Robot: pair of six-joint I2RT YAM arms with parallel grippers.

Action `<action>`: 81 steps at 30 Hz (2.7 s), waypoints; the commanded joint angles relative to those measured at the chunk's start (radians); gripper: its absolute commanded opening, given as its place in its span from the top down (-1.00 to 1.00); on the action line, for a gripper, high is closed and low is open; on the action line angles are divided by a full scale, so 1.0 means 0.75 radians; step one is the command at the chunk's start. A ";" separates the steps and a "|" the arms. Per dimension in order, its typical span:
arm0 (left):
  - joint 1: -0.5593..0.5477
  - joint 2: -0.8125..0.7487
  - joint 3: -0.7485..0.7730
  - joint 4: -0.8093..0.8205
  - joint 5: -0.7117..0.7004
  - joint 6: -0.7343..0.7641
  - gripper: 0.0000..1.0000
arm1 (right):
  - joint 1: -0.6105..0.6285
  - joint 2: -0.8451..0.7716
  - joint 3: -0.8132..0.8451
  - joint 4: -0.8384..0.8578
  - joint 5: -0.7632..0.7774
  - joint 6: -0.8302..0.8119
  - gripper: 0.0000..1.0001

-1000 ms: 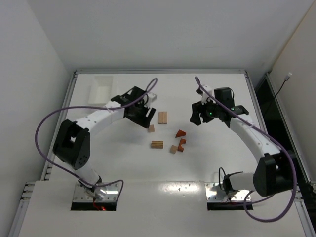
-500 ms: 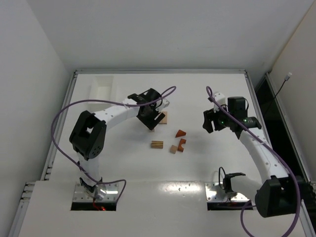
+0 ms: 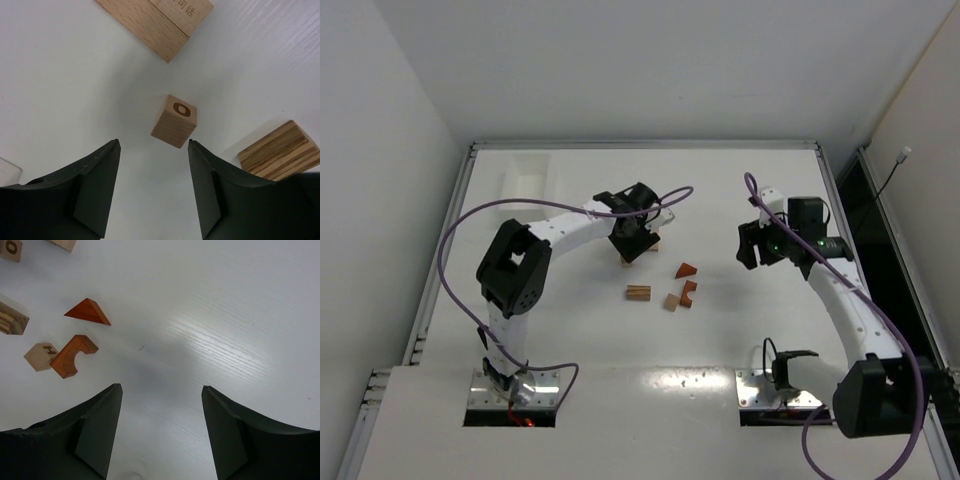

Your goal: Build the wood block tower

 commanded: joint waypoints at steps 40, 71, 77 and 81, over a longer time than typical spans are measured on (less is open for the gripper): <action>0.076 0.127 0.075 -0.076 0.226 0.226 0.32 | -0.071 0.138 0.063 0.053 -0.068 0.019 -0.24; 0.088 0.082 0.188 -0.184 0.354 0.150 0.92 | -0.098 0.143 0.080 0.065 -0.068 0.007 -0.24; 0.113 -0.023 0.141 -0.131 0.393 0.117 -0.07 | -0.098 0.143 0.055 0.078 -0.092 0.007 -0.24; 0.113 -0.041 0.155 -0.155 0.393 0.150 -0.10 | -0.098 0.143 0.041 0.090 -0.105 0.007 -0.24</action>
